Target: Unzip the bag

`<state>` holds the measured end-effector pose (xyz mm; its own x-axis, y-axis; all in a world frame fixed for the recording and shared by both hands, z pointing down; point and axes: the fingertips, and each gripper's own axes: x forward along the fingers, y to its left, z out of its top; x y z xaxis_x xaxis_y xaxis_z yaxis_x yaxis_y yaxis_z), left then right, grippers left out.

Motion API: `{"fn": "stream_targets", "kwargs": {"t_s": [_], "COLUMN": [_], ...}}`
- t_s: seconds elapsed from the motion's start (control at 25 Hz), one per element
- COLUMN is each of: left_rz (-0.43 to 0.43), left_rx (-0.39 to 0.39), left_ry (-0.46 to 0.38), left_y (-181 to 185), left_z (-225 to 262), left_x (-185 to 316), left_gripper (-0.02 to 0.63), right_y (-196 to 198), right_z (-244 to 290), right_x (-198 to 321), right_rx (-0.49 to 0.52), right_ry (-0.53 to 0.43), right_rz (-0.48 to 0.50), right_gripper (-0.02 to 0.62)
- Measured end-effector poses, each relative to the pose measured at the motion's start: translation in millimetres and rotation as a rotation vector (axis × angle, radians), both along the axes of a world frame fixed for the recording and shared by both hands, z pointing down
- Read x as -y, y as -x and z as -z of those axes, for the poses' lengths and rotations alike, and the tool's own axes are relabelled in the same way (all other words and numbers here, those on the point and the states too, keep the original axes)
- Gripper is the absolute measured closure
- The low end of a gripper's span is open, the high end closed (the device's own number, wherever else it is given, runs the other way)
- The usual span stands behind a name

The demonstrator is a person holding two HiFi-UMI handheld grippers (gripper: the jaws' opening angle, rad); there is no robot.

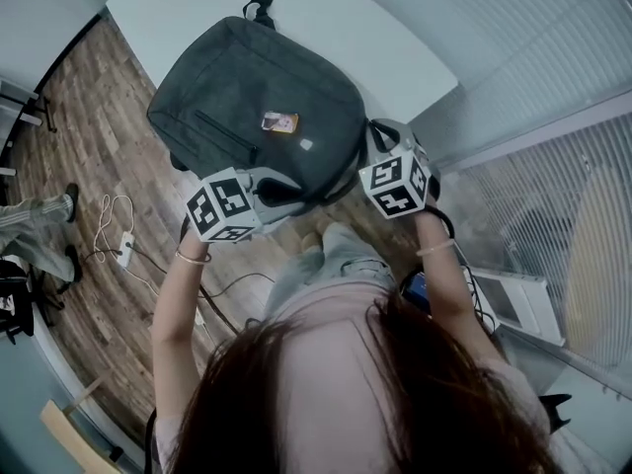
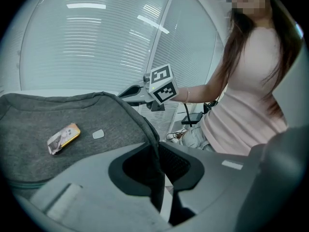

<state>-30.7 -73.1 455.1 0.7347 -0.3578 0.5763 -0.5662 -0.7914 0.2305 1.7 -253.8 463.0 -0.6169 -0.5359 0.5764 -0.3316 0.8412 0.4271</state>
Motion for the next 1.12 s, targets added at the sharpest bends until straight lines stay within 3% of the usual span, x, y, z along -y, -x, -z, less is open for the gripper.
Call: {"fn": "stream_targets", "kwargs": {"t_s": [0.48,1.12], "left_rz": [-0.006,-0.004], "left_rx": [-0.004,-0.002], "left_ry": [0.018,0.077], "left_y": [0.9,0.7], "left_z": [-3.3,-14.7], "left_x": [3.6,8.9], "left_gripper": [0.54,0.538], "right_y": [13.0,34.1], "right_z": [-5.4,-15.1], "right_x": [29.4,56.3], "right_rx": [0.029,-0.013], "right_ry": [0.022,0.03], "right_rz": [0.075,0.22], "right_gripper": [0.58,0.575]}}
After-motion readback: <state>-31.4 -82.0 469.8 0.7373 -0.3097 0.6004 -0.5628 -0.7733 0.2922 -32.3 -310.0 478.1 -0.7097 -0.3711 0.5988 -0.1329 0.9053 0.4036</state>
